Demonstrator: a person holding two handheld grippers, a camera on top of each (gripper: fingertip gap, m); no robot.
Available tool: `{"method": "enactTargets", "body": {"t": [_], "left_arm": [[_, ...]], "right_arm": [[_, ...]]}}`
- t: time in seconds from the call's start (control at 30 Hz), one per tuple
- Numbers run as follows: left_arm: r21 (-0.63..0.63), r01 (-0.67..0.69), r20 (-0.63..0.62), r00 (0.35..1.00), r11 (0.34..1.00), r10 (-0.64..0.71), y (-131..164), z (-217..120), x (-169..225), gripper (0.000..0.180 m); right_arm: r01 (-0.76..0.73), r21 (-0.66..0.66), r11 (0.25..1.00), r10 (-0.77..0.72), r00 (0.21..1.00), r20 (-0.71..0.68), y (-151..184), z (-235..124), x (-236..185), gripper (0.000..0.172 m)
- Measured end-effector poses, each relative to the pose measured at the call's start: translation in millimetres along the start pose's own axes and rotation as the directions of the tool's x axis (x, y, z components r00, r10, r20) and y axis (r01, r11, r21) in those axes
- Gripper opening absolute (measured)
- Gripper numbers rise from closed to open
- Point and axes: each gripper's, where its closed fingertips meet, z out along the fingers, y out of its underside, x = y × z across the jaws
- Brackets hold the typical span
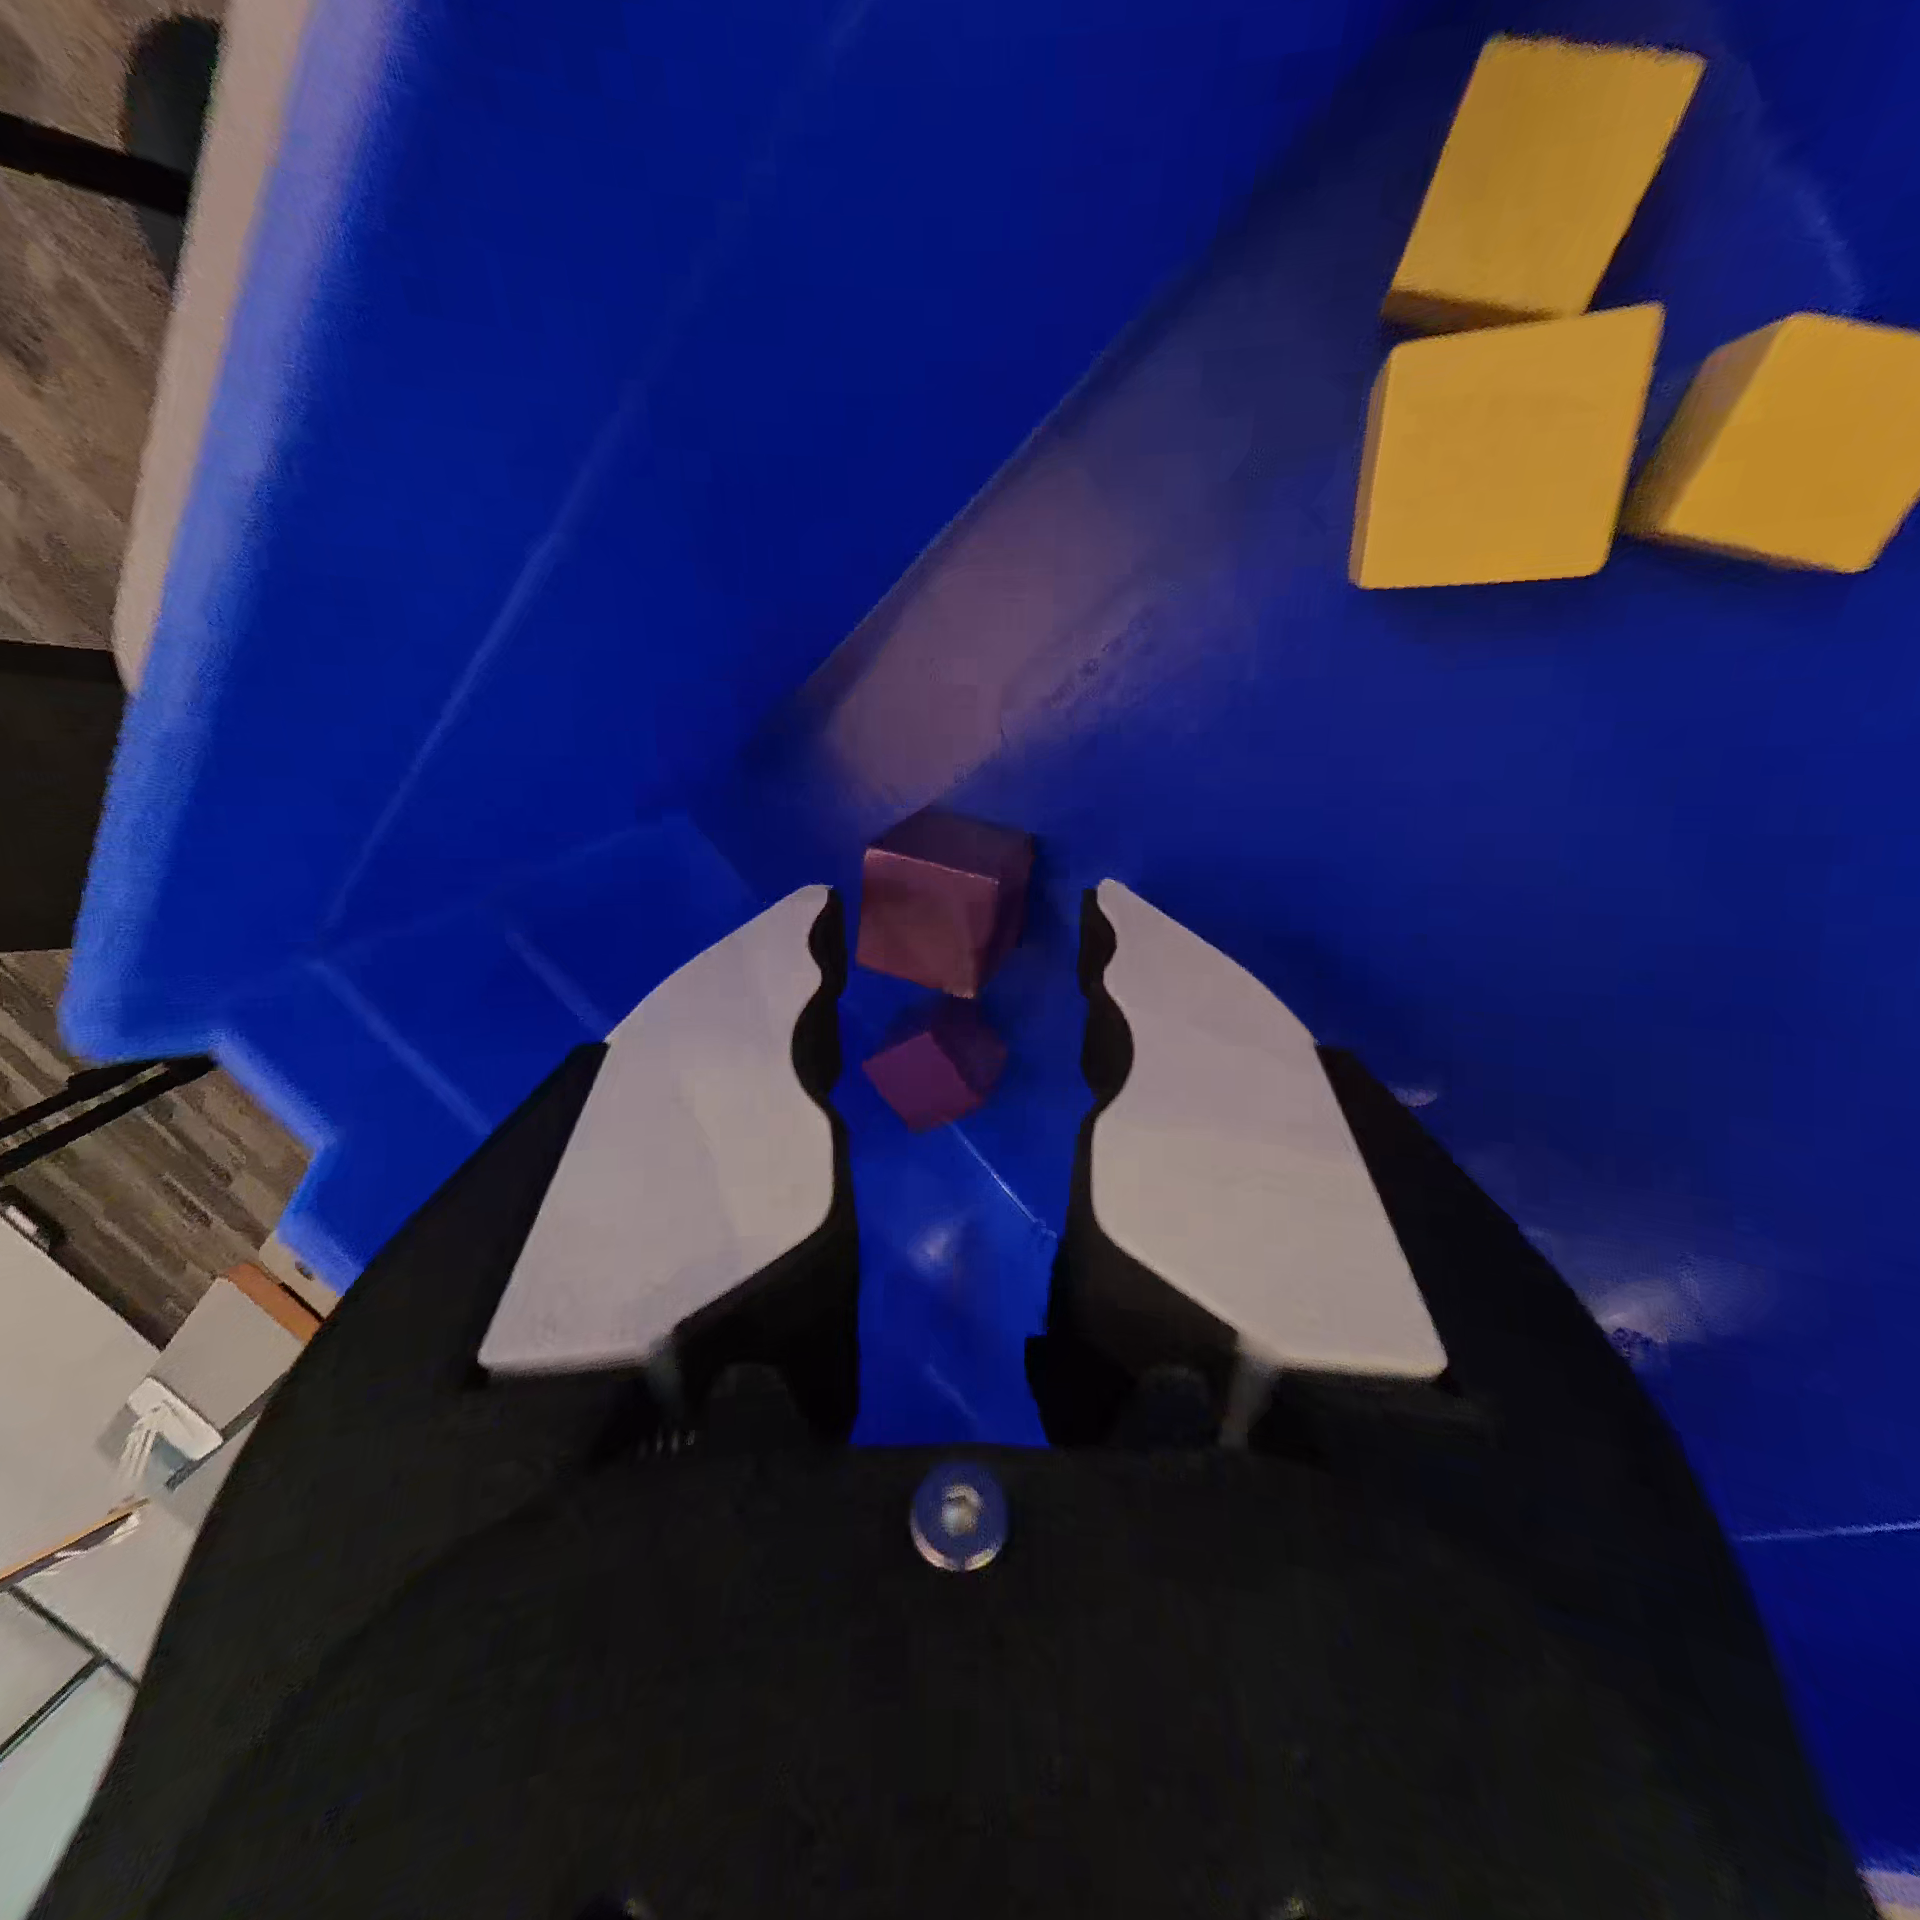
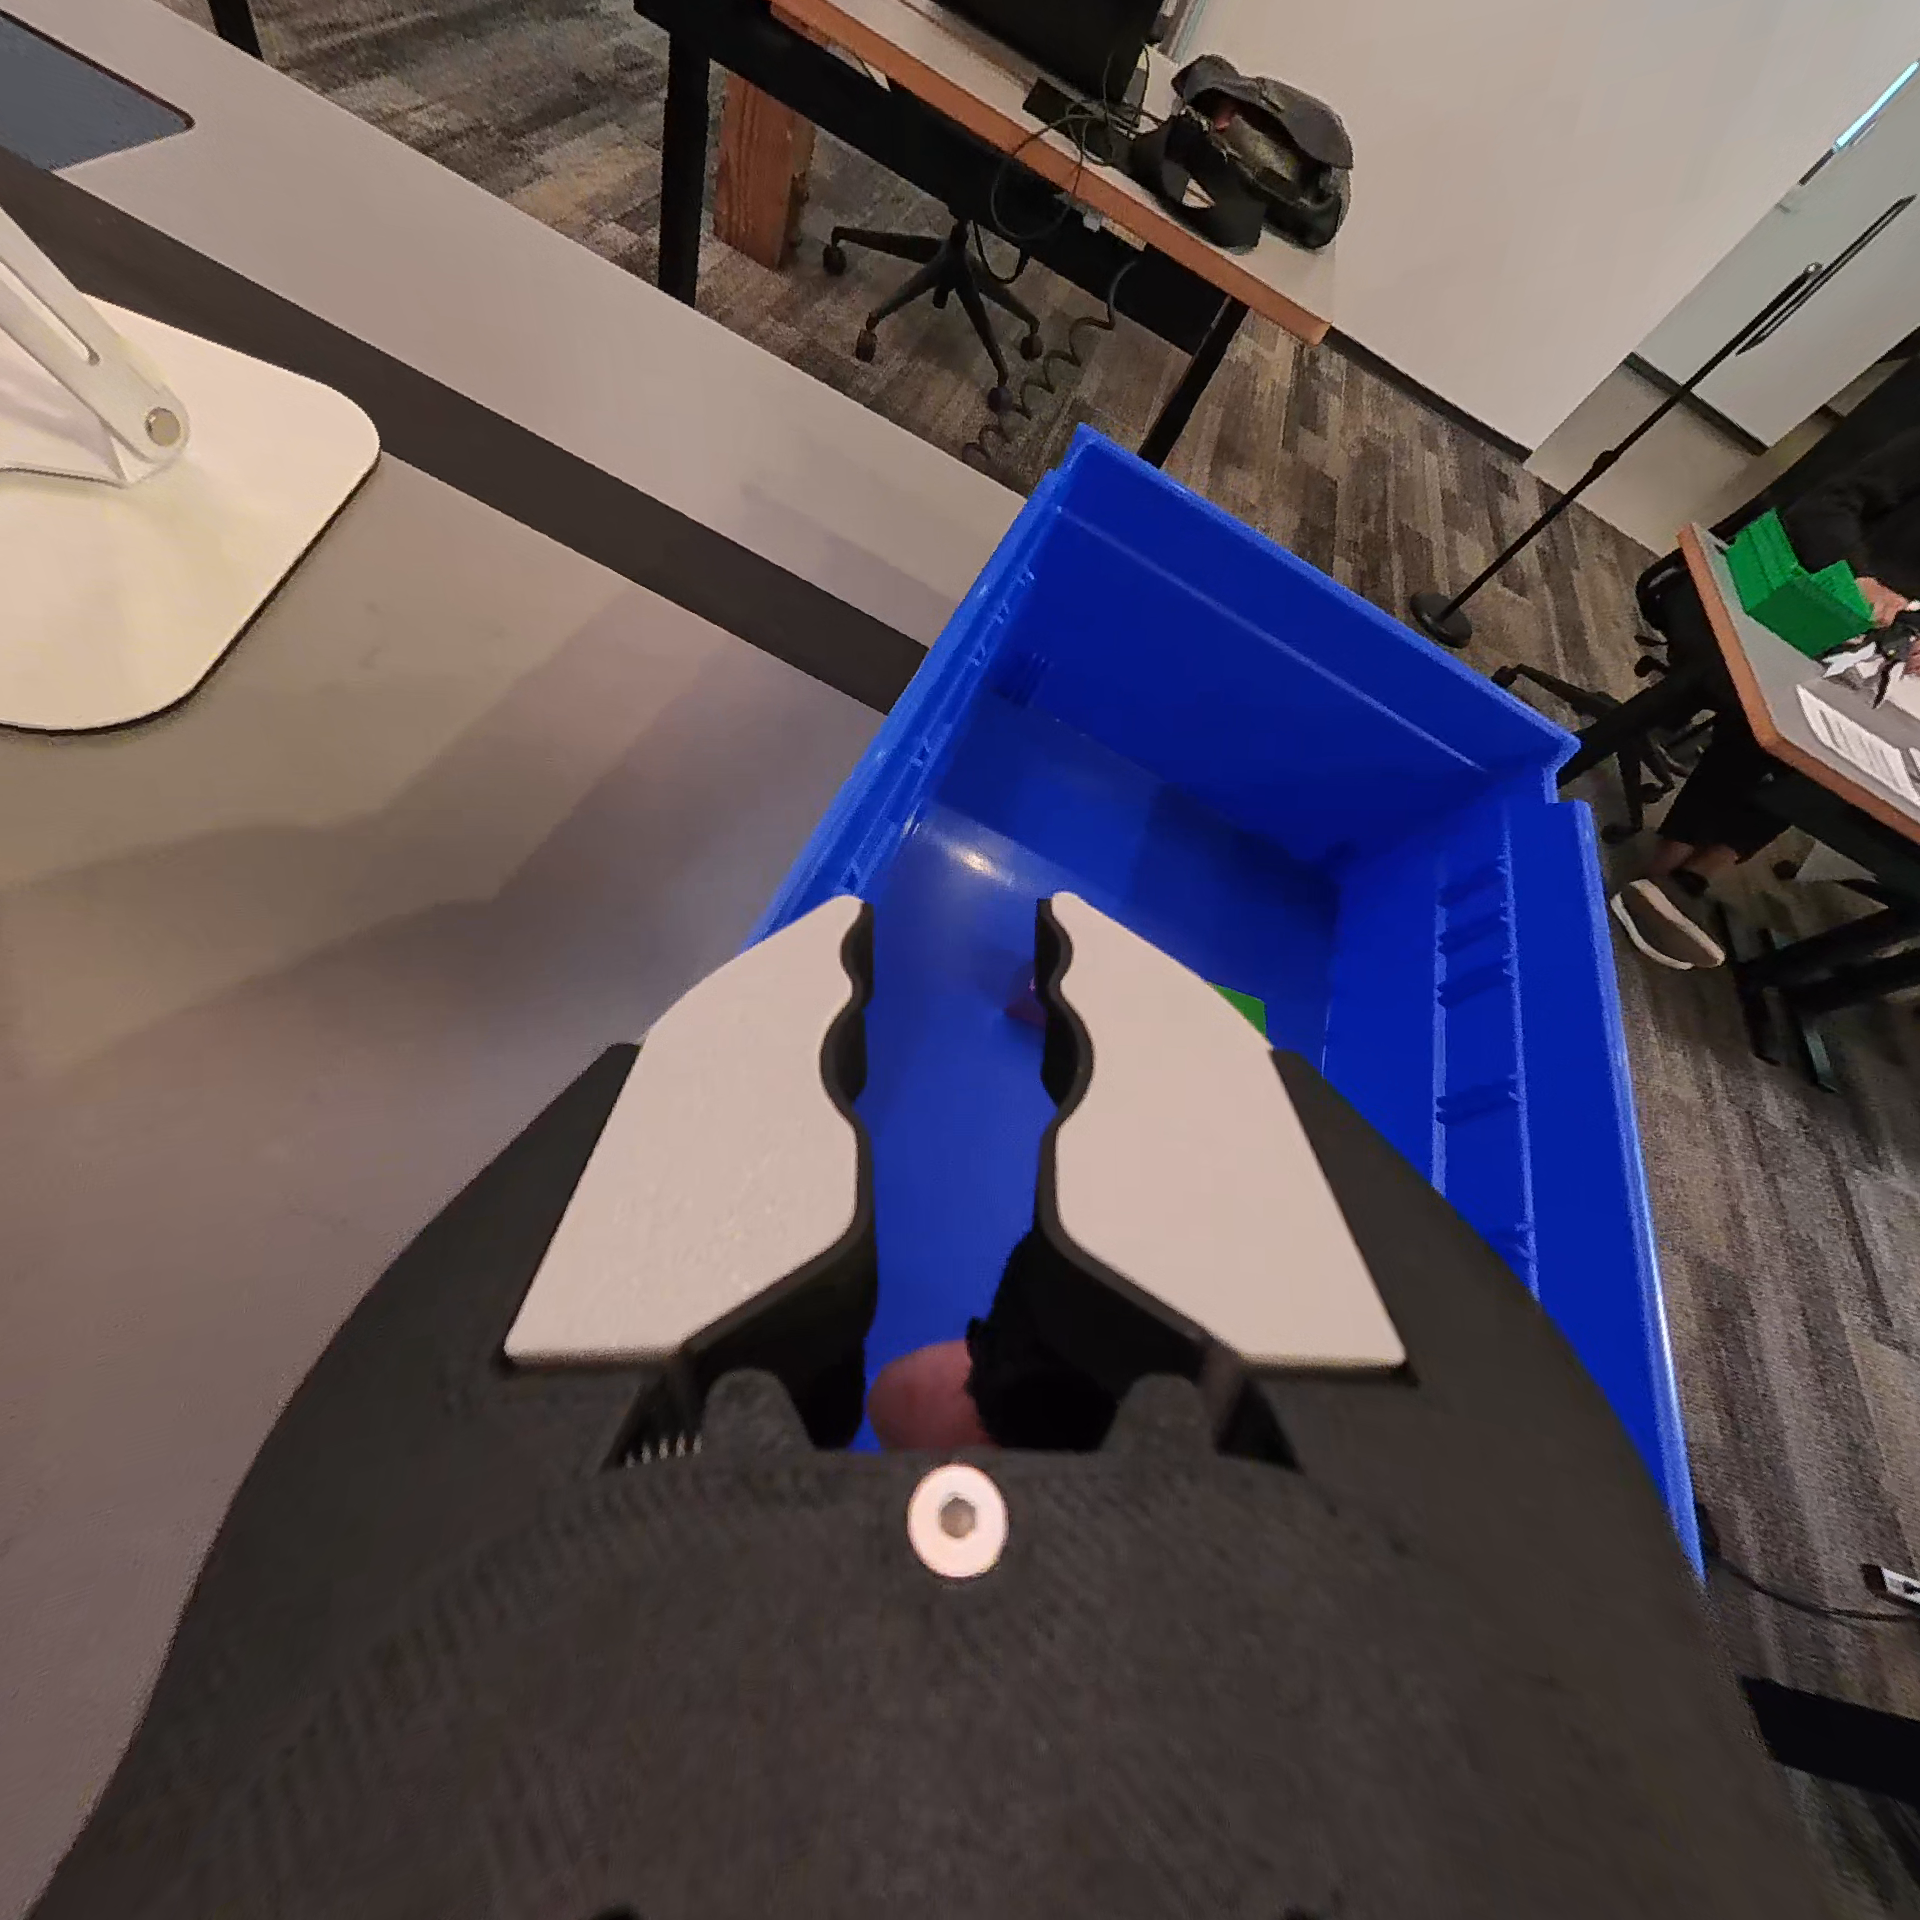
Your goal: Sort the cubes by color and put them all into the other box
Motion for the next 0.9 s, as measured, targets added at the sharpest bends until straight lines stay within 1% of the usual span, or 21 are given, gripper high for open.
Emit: {"method": "enactTargets", "body": {"t": [0.1,0.13,0.2,0.27,0.37,0.43,0.53,0.57,0.63,0.7,0.77,0.83,0.9], "left_arm": [[-0.081,-0.029,-0.027,0.999,0.996,0.027,4,11,-1,0.044],[-0.110,-0.039,-0.034,0.999,0.993,0.035,5,14,-1,0.042],[-0.155,-0.025,-0.073,0.997,0.988,0.014,5,15,1,0.032],[-0.192,-0.001,-0.108,0.994,0.981,-0.020,6,16,3,0.032],[-0.212,0.003,-0.110,0.994,0.977,-0.027,7,14,4,0.031],[-0.197,0.045,-0.120,0.990,0.979,-0.070,7,11,9,0.030],[-0.096,0.137,-0.161,0.975,0.986,-0.151,2,-3,20,0.029],[-0.045,0.174,-0.175,0.968,0.984,-0.179,-1,-12,24,0.029],[0.080,0.265,-0.247,0.939,0.961,-0.239,-10,-35,36,0.029],[0.200,0.343,-0.321,0.908,0.918,-0.269,-16,-64,49,0.029],[0.304,0.415,-0.424,0.865,0.857,-0.269,-22,-99,70,0.029],[0.391,0.475,-0.532,0.816,0.788,-0.228,-29,-137,97,0.029],[0.459,0.524,-0.639,0.756,0.718,-0.144,-39,-178,132,0.029]], "right_arm": [[0.001,0.003,1.000,-0.001,1.000,0.003,-1,1,-1,0.030],[0.004,0.004,1.000,-0.004,1.000,0.002,-2,1,0,0.030],[0.012,0.007,1.000,-0.012,1.000,-0.002,-3,1,0,0.030],[0.015,0.012,1.000,-0.015,1.000,-0.006,-6,0,1,0.030],[0.015,0.026,1.000,-0.014,1.000,-0.007,-10,-2,0,0.029],[0.023,0.045,0.999,-0.023,1.000,-0.015,-16,-6,-1,0.029],[0.072,0.099,0.992,-0.070,0.997,-0.021,-33,-18,-7,0.029],[0.093,0.129,0.987,-0.091,0.996,-0.016,-41,-23,-11,0.030],[0.142,0.208,0.968,-0.146,0.989,0.000,-63,-36,-25,0.031],[0.198,0.319,0.927,-0.220,0.975,0.036,-89,-53,-51,0.031],[0.214,0.404,0.889,-0.286,0.950,0.124,-111,-66,-89,0.031],[0.208,0.483,0.851,-0.350,0.909,0.226,-129,-78,-136,0.035],[0.210,0.553,0.806,-0.430,0.851,0.303,-143,-90,-185,0.039]]}}
